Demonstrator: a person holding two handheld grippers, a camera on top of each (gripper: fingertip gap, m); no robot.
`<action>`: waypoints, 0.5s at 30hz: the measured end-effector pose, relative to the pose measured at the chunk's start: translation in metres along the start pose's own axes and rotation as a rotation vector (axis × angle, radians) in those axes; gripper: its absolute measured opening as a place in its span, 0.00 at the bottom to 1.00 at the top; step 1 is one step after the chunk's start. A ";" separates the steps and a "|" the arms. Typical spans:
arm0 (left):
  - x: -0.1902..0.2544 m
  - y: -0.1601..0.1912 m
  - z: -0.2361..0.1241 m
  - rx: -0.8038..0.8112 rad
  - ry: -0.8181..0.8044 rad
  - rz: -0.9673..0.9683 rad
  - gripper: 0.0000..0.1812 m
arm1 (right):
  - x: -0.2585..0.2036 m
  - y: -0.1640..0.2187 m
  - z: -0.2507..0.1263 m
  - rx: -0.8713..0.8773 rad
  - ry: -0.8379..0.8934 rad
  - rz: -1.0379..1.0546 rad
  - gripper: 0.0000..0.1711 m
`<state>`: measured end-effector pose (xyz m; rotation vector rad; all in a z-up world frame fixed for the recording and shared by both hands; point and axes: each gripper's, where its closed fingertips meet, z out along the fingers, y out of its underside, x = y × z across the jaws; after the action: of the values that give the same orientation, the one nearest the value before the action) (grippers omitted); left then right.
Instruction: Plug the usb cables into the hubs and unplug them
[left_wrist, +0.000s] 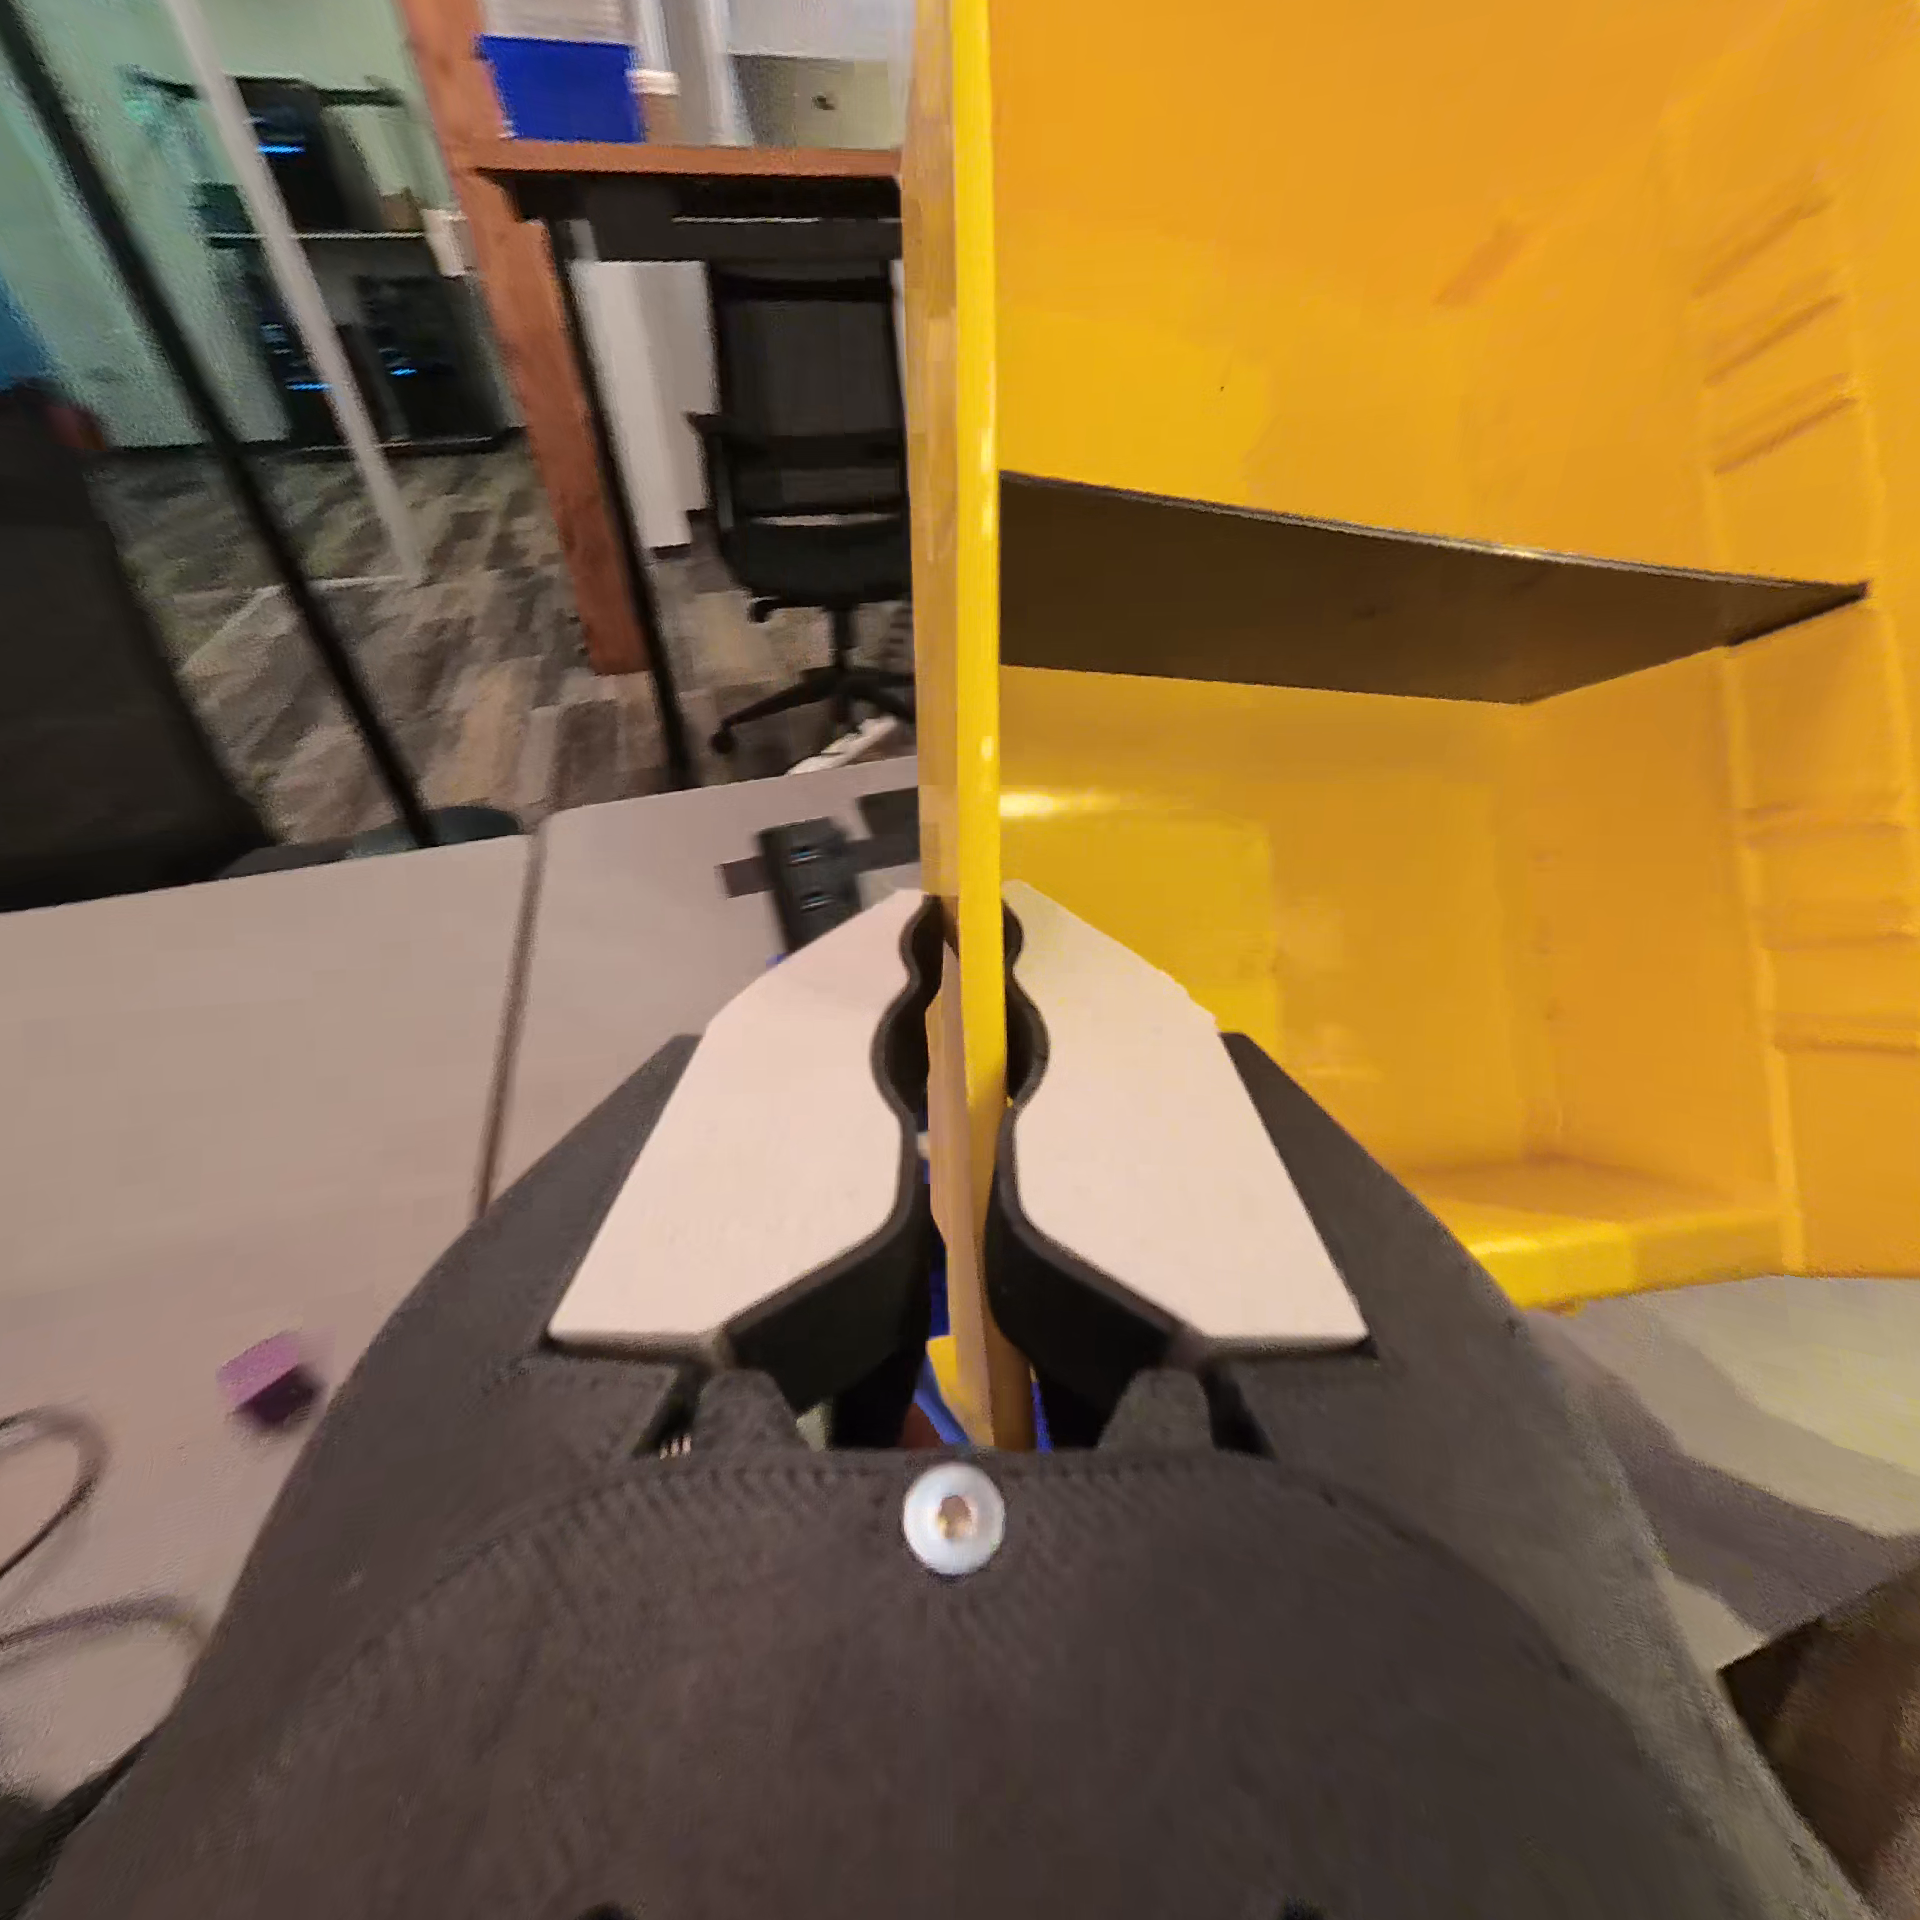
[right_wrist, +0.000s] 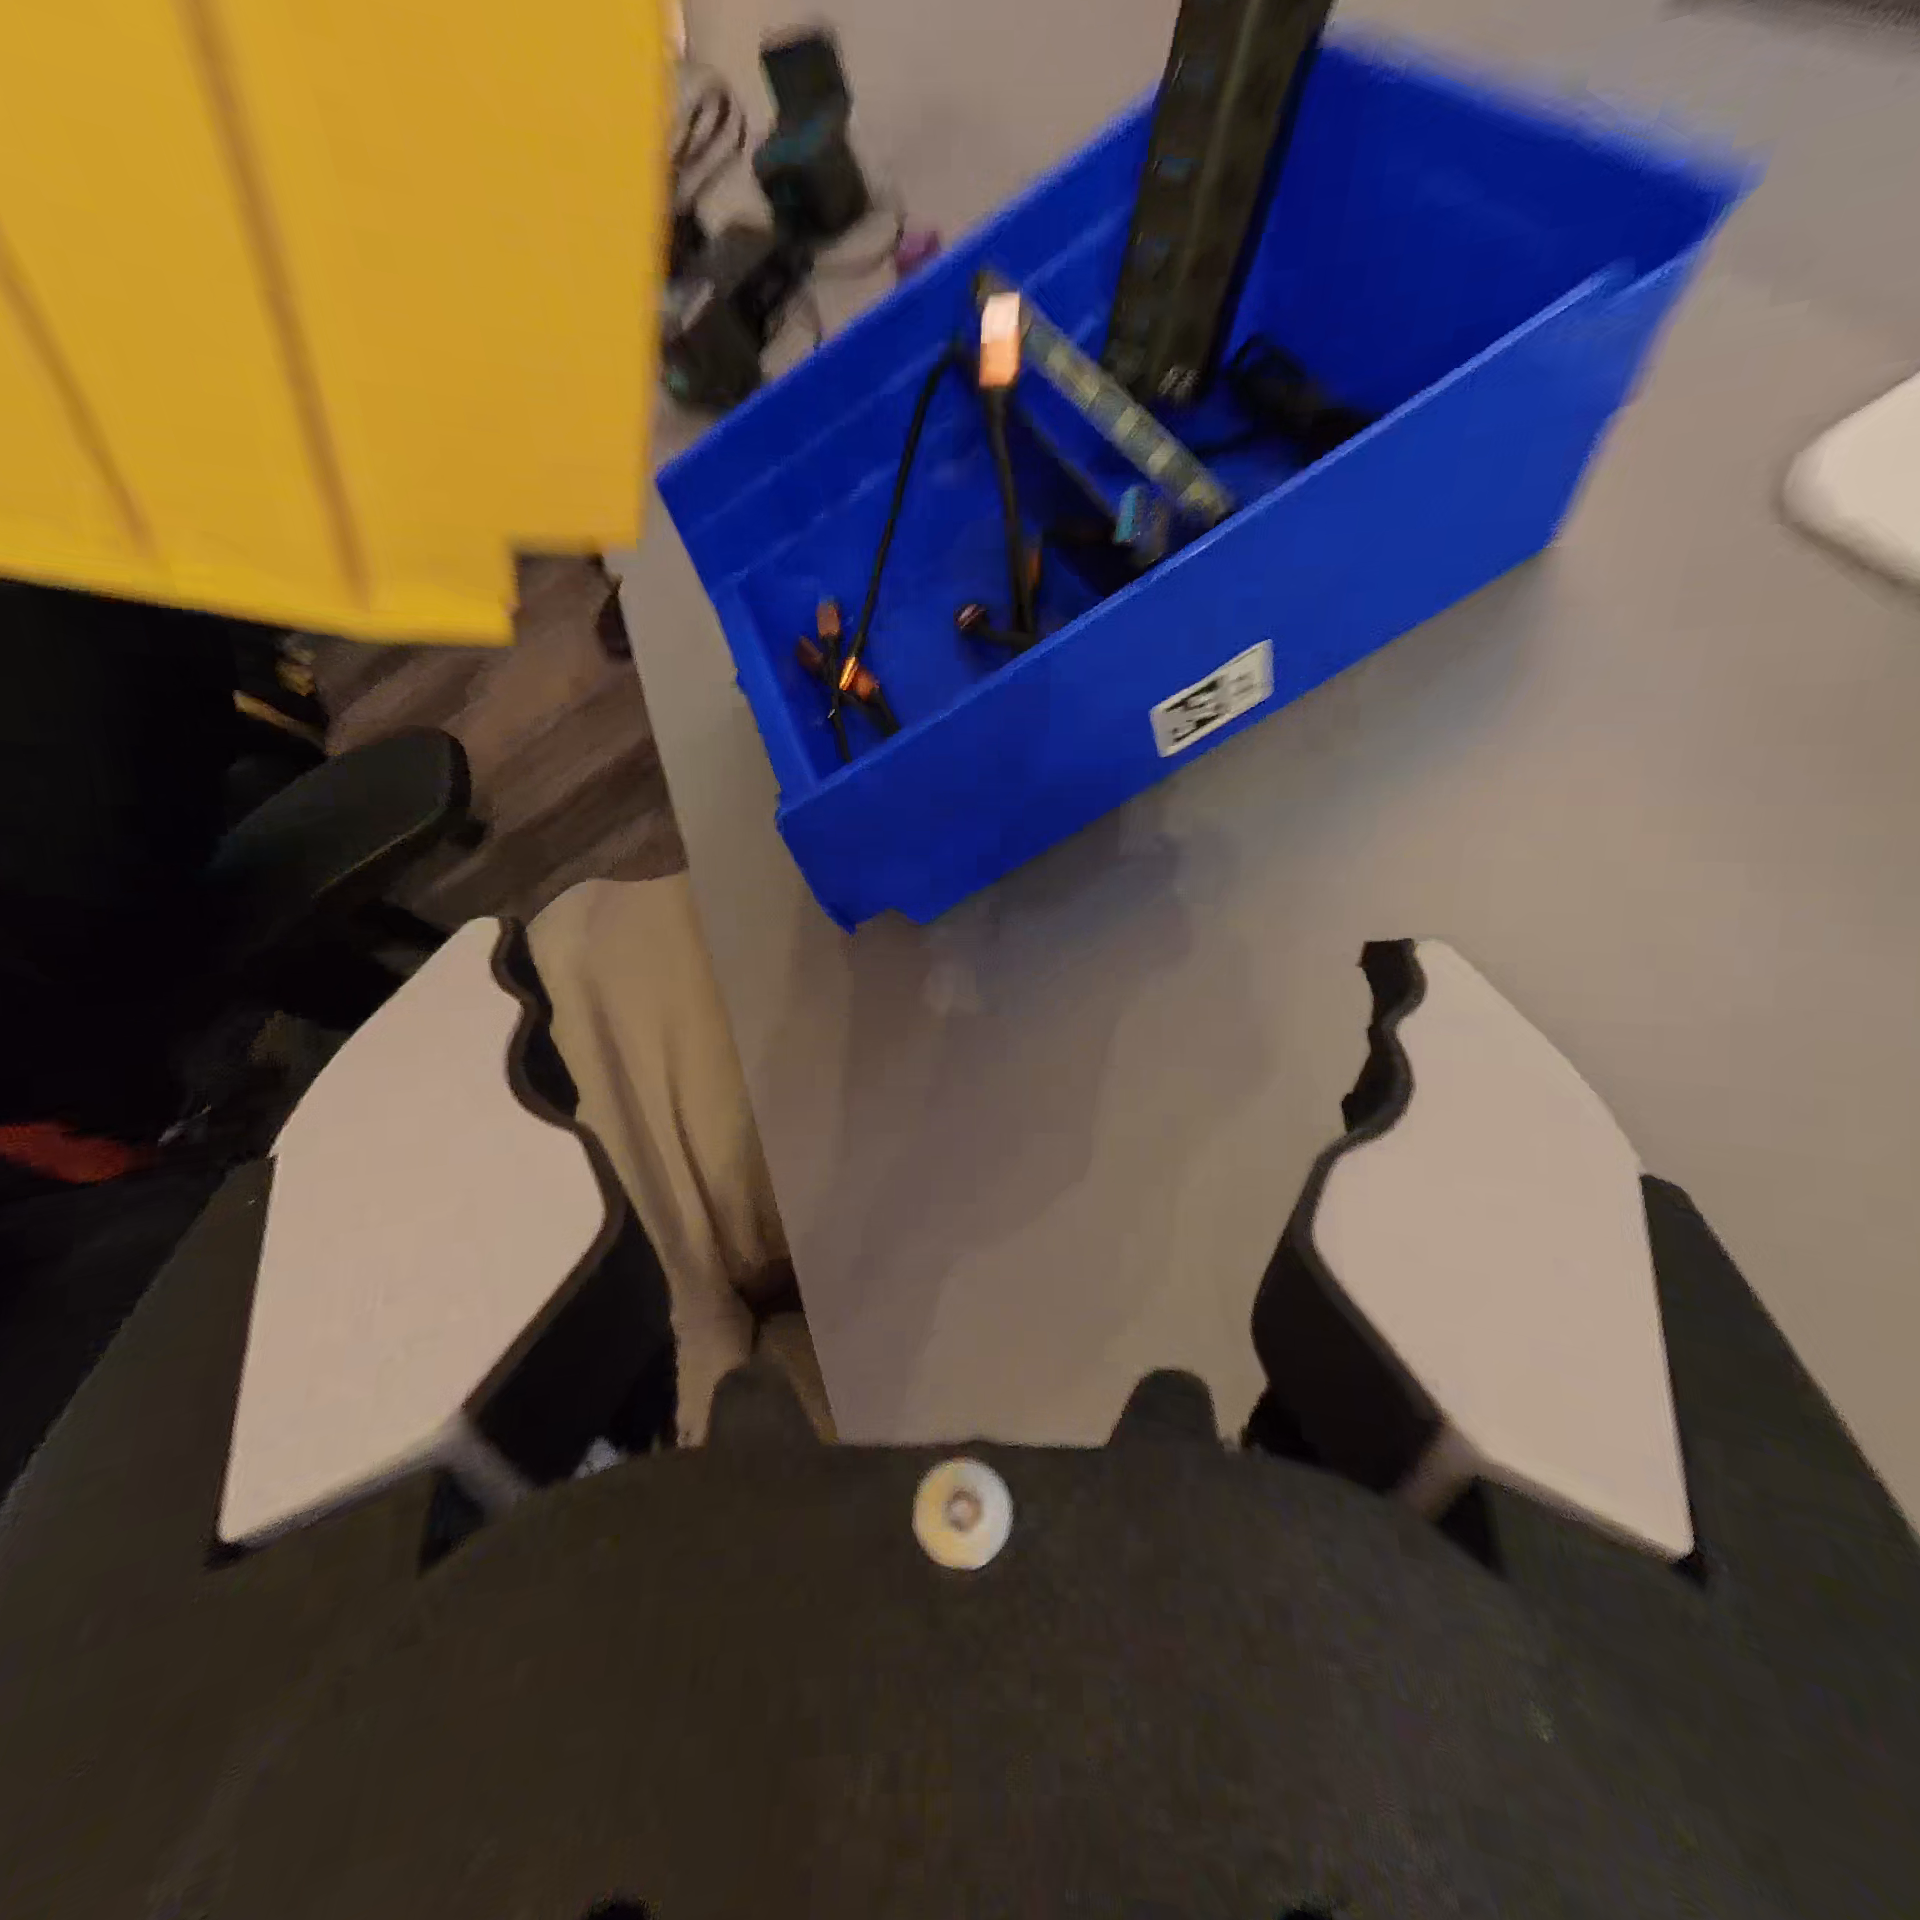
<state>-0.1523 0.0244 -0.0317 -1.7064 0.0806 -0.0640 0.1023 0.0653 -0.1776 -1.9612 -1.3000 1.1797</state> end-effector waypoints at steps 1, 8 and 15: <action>0.022 0.001 0.012 -0.005 0.045 0.006 0.04 | 0.004 -0.003 -0.025 0.049 0.047 -0.029 0.82; 0.188 0.037 0.112 -0.134 0.306 0.061 0.05 | 0.004 0.026 -0.175 0.179 0.262 -0.067 0.78; 0.339 0.091 0.169 -0.267 0.506 0.112 0.05 | 0.035 0.108 -0.217 0.149 0.456 0.112 0.72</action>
<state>0.1984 0.1485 -0.1461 -1.9128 0.5819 -0.4164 0.3476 0.0633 -0.1676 -2.0550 -0.8538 0.7833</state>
